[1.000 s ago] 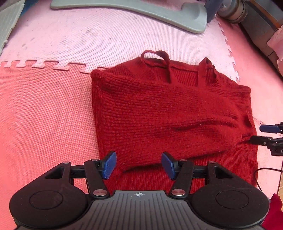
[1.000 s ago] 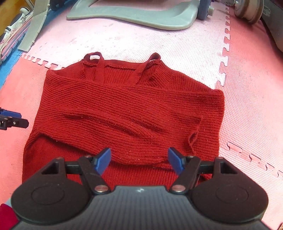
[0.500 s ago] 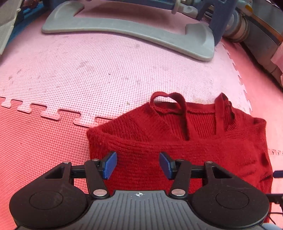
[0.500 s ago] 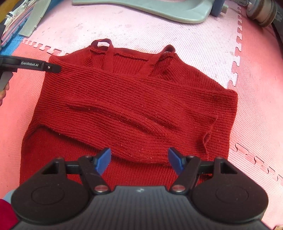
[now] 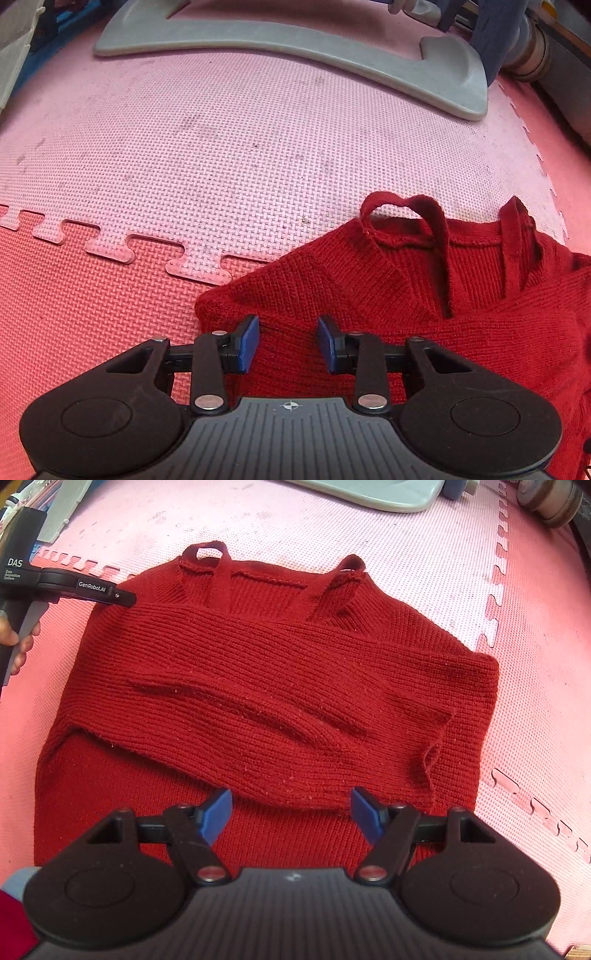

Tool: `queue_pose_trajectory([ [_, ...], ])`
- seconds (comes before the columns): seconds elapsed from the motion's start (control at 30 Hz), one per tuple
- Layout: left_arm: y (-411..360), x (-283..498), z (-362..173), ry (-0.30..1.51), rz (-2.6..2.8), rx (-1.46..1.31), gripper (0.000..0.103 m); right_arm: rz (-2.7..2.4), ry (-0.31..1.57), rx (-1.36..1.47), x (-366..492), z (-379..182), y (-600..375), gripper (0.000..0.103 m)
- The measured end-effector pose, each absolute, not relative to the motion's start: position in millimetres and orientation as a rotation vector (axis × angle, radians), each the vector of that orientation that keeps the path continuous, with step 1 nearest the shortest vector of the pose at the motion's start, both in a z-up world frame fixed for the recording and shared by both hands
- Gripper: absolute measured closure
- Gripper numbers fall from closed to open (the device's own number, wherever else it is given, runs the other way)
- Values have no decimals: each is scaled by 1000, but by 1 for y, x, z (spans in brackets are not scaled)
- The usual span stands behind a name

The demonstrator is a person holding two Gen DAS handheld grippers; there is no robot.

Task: Fold clothes
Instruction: 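Withdraw the open left gripper from the folded sweater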

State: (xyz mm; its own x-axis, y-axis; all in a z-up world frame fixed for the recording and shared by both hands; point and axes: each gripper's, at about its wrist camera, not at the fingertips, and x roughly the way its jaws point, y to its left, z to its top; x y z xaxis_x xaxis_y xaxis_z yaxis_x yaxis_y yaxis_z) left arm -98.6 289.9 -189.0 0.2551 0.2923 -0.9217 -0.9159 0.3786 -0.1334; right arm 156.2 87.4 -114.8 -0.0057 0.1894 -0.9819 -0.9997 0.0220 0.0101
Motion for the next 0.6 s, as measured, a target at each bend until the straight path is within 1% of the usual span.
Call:
queue_pose_trajectory([
  [0.1,283,-94,-175,993,910,-807,65,1285,1078,-1033,158,-111,86,32],
  [0.2,266,-88,-158,1032,852,-804,61,1282,1073,-1025,159,-110,87,32],
  [0.27,249,-87,-148,1055,821,-804,55,1290,1068,-1020,158,-110,88,32],
  [0.37,222,-82,-140,1086,768,-822,49,1306,1058,-1012,155,-110,90,32],
  [0.6,181,-62,-148,1115,701,-866,49,1350,975,-948,165,-104,93,32],
])
